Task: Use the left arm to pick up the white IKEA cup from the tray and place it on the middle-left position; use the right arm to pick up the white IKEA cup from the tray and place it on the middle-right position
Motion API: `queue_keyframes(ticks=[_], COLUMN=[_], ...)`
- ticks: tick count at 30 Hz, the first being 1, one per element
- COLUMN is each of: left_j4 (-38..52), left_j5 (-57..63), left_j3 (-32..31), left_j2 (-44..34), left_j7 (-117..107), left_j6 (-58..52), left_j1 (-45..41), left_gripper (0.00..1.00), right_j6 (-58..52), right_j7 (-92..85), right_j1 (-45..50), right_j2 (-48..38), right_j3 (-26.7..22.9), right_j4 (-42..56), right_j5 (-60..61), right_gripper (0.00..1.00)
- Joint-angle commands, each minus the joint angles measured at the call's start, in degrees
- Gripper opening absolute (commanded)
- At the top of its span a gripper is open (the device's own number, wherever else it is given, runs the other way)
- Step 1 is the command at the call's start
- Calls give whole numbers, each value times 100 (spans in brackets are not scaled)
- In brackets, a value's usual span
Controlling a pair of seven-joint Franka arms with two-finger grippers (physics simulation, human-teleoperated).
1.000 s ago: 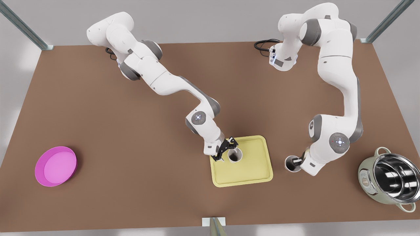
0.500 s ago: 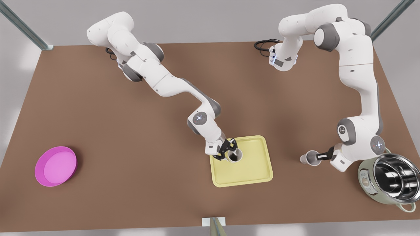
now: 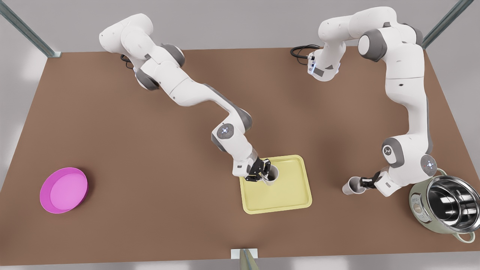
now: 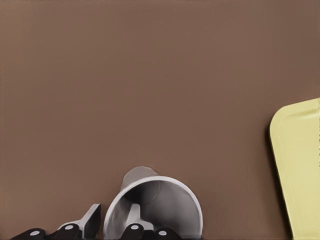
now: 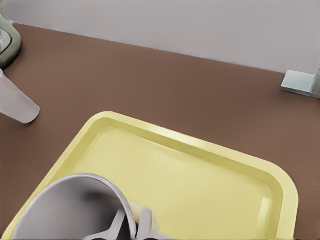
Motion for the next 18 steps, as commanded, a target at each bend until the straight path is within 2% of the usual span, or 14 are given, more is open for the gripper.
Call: queue_keyframes(ticks=[1,3,5,6,7,8,9,10,18], left_j4=[78,192,973,1282,1352,1274,564,-473,-361], left_j5=[259,267,531,382,-277,-164,1039,1181,1305], left_j3=[6,6,6,-2,15,-2,-64,-46,-64], left_j2=[-54,-317,-563,-722,-985,-1503,-2460,-3208,-3077], left_j7=[958,406,-165,-1299,-2292,-2364,-1961,-1775,-2039], left_j6=[106,-130,-1640,-2723,-3294,-3567,-3262,-2243,-2495], left_j1=[0,9,9,35,44,36,-26,-17,-246], left_gripper=[100,100,100,100,100,100,100,100,100], right_j6=[-1045,-1616,-1871,-2003,-2074,-2091,-2249,-2294,-2575], right_j7=[32,-55,-529,-855,-1110,-1224,-1576,-1795,-4054], right_j1=[-90,-248,-494,-696,-837,-925,-1179,-1320,-2393], right_j2=[-214,-530,-697,-777,-794,-856,-873,-935,-1111], right_j3=[36,36,150,273,353,379,554,660,704], right_j4=[3,-14,-14,-14,-6,-6,-6,-6,-6], right_j5=[-6,-15,-15,-15,-15,-15,-15,-24,-85], right_gripper=[24,23,23,22,22,22,22,22,21])
